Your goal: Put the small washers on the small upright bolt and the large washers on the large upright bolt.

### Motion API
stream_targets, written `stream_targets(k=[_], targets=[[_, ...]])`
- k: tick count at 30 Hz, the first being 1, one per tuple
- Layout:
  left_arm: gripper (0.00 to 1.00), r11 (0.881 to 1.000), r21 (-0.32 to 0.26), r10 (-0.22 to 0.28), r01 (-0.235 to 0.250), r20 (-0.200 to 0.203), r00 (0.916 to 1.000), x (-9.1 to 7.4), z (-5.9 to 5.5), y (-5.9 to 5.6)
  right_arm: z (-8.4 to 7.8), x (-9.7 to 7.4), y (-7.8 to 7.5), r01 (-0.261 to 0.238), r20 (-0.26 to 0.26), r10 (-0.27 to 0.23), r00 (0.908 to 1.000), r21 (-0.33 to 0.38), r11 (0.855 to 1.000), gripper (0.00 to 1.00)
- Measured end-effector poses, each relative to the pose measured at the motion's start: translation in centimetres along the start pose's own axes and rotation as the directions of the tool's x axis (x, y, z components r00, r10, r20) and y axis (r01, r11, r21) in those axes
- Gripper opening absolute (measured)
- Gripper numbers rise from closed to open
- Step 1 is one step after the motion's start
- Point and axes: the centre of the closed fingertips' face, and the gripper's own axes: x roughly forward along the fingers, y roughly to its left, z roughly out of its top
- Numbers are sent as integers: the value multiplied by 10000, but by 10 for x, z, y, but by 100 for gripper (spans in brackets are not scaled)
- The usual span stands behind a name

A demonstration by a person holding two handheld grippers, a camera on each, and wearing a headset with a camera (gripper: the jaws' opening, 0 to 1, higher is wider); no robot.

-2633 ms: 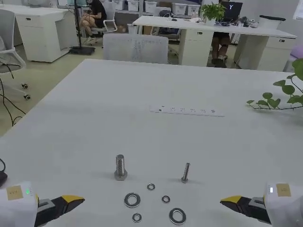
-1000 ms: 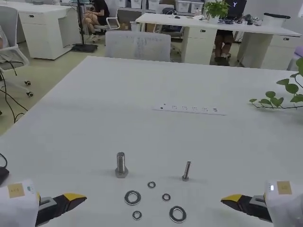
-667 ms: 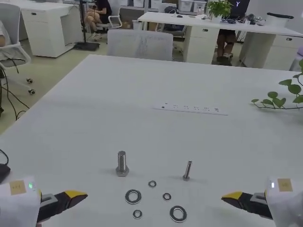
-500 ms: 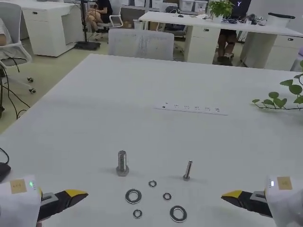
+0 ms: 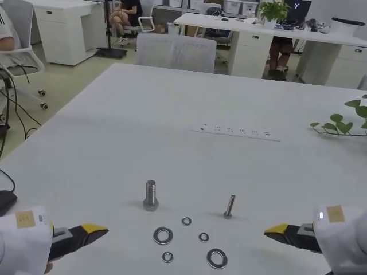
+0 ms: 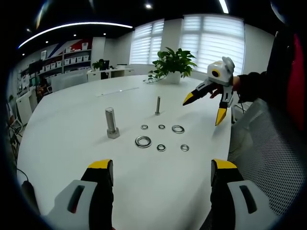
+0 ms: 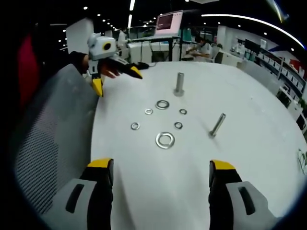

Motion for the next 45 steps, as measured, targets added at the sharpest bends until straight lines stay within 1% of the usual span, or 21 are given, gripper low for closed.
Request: stream_targets(k=[5, 13, 20, 24, 25, 30, 33, 35, 41, 42, 45], targets=[[84, 10000, 34, 39, -39, 44, 10000, 0, 2, 0, 3, 1, -2, -144, -296, 133, 9995, -385, 9992, 81], [84, 9999, 60, 100, -100, 127, 9999, 1, 3, 1, 14, 6, -3, -463, -647, 406, 9971, -880, 9950, 79], [84, 9997, 50, 238, -239, 240, 9994, -2, 5, 3, 22, 13, -2, -765, -948, 644, 9934, -1292, 9887, 77], [83, 9995, 30, 306, -307, 301, 9991, -4, 5, 3, 26, 18, -2, -939, -1225, 755, 9896, -1528, 9838, 76], [83, 9995, 31, 316, -318, 306, 9990, -4, 5, 3, 26, 19, -2, -980, -1374, 760, 9876, -1611, 9821, 76], [83, 9993, 46, 380, -382, 357, 9986, -6, 7, 4, 29, 25, -2, -1187, -1660, 882, 9822, -1841, 9757, 76], [83, 9991, 31, 420, -422, 389, 9984, -7, 7, 4, 30, 27, -2, -1326, -1879, 955, 9775, -1959, 9716, 73], [83, 9990, 15, 450, -451, 414, 9981, -7, 7, 4, 29, 30, -3, -1437, -2167, 970, 9714, -2117, 9667, 73], [83, 9986, -25, 520, -519, 471, 9975, -8, 6, 4, 31, 35, -4, -1674, -2514, 1064, 9620, -2353, 9574, 70], [83, 9986, -46, 528, -526, 495, 9974, -8, 6, 4, 31, 36, -4, -1744, -2640, 1098, 9582, -2354, 9561, 69], [83, 9983, -71, 573, -571, 538, 9969, -8, 7, 4, 30, 38, -4, -1869, -2832, 1145, 9522, -2435, 9517, 68]])
